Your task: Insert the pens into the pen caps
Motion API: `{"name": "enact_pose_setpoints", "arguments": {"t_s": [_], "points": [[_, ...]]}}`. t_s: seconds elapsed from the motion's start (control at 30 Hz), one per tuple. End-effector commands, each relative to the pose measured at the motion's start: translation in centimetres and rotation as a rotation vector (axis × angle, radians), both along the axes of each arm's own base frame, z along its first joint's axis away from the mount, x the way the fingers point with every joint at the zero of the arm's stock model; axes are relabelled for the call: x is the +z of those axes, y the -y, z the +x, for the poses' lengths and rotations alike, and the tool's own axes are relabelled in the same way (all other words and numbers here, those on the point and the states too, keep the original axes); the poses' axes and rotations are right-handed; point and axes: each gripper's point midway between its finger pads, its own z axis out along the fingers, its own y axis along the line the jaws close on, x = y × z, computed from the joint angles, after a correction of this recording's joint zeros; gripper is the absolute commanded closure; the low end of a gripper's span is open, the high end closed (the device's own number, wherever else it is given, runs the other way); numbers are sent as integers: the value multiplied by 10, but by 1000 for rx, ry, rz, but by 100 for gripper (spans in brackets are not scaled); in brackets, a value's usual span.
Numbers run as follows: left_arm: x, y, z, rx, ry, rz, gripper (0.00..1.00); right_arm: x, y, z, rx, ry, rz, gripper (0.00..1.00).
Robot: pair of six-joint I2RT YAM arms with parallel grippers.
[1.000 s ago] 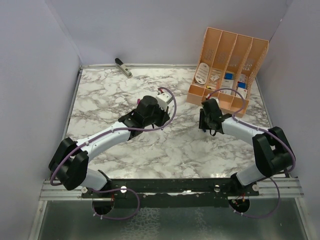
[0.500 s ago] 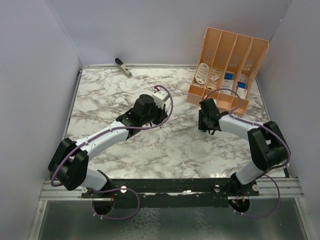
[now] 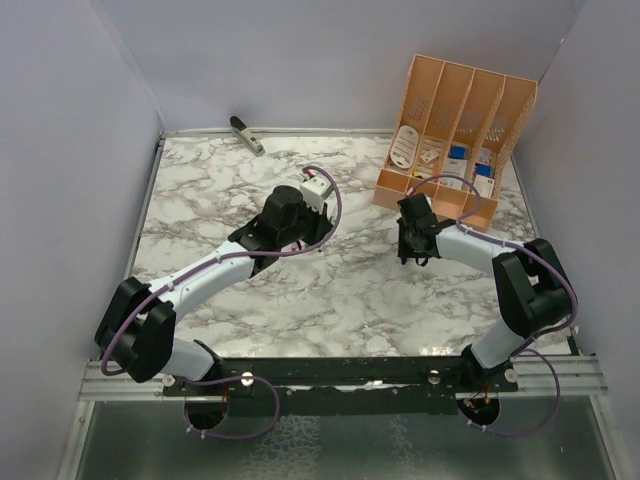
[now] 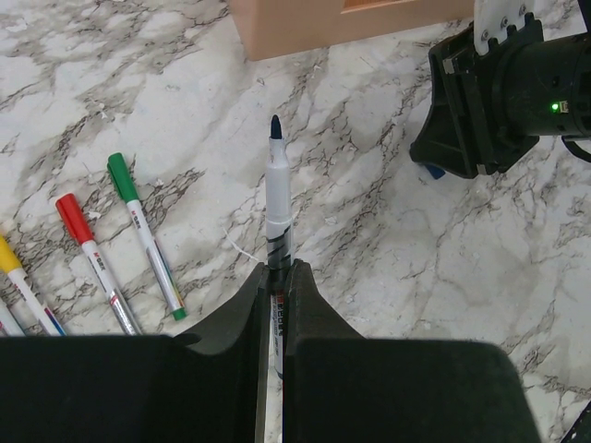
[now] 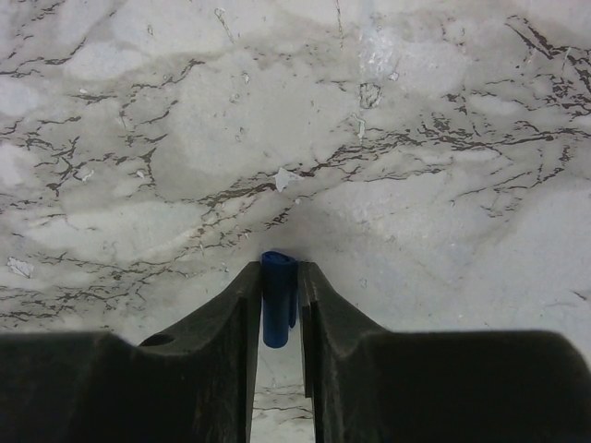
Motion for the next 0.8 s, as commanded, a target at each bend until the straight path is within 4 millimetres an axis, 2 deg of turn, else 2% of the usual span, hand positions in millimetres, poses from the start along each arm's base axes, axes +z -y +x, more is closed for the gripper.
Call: {"name": "enact_pose_setpoints", "arguments": {"t_s": [0.0, 0.1, 0.23, 0.53, 0.63, 0.77], "points": [[18, 4, 1, -18, 33, -59, 100, -15, 0, -21, 5, -101, 13, 77], [18, 3, 2, -18, 29, -62, 100, -16, -2, -28, 7, -120, 32, 76], [16, 3, 1, -22, 24, -62, 100, -17, -5, -37, 7, -135, 65, 69], [15, 6, 2, -30, 15, -71, 100, -23, -2, -41, -11, -153, 52, 68], [15, 7, 2, -33, 14, -72, 100, -28, 0, -42, -16, -166, 40, 70], [13, 7, 3, -33, 11, -71, 100, -34, 5, -43, -27, -187, 9, 80]]}}
